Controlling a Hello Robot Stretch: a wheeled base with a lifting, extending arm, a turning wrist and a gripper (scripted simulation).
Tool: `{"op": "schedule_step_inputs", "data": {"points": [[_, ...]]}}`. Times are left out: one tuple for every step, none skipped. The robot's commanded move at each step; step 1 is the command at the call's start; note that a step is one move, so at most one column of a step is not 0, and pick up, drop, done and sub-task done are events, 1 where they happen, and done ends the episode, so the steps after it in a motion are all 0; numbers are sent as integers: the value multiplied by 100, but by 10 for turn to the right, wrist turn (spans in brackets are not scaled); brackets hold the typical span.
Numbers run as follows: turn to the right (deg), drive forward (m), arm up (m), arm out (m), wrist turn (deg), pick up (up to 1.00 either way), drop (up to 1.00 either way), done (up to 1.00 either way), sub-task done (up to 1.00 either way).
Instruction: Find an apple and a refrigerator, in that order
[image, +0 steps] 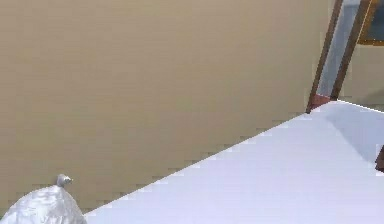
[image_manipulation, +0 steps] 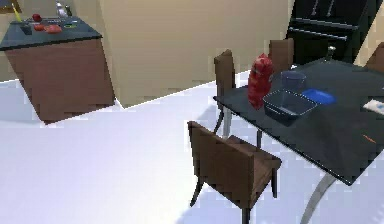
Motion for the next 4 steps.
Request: {"op": "schedule_step_inputs", "data": {"points": [[30, 0, 0, 0, 0, 0, 0, 0, 0], [0, 10, 0, 0, 0, 0, 0, 0, 0], [330, 0, 0, 0, 0, 0, 0, 0, 0], [30, 0, 0, 0, 0, 0, 0, 0, 0]]}}
